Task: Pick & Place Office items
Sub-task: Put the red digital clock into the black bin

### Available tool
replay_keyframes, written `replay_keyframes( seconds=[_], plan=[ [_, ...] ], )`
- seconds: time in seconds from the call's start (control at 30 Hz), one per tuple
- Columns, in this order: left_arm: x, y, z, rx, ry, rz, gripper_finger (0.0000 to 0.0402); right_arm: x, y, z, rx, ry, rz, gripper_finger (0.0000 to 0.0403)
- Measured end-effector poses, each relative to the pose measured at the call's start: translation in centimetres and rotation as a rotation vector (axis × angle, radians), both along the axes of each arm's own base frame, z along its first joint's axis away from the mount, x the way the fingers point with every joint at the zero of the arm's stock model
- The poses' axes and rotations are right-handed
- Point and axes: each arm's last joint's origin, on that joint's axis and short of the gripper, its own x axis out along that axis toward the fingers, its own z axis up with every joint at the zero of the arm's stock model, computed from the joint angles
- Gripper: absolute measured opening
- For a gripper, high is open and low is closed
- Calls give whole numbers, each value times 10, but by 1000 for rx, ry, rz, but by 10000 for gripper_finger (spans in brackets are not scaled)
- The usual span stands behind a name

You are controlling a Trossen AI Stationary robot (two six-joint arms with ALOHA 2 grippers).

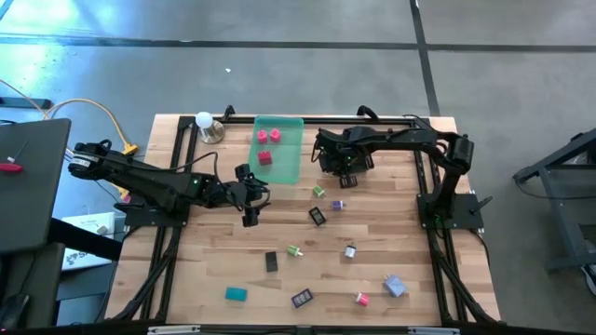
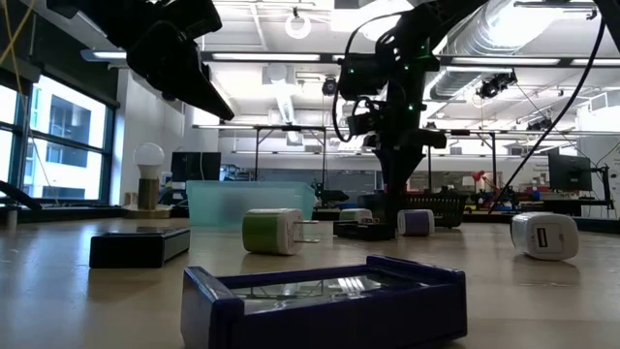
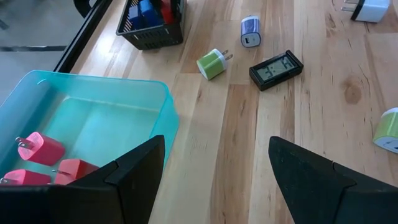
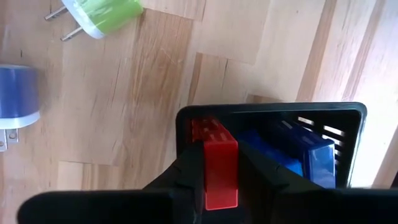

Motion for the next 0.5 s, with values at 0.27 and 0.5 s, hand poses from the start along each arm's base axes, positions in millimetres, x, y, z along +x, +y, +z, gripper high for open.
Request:
replay_keyframes(
  seconds=[0.27, 0.5],
  plan=[
    [0, 0, 0, -1, 0, 1, 280, 0, 0, 0, -1, 1, -2, 70],
    [0, 0, 0, -2, -1, 1, 280, 1, 0, 0, 4, -13, -45, 71]
  ],
)
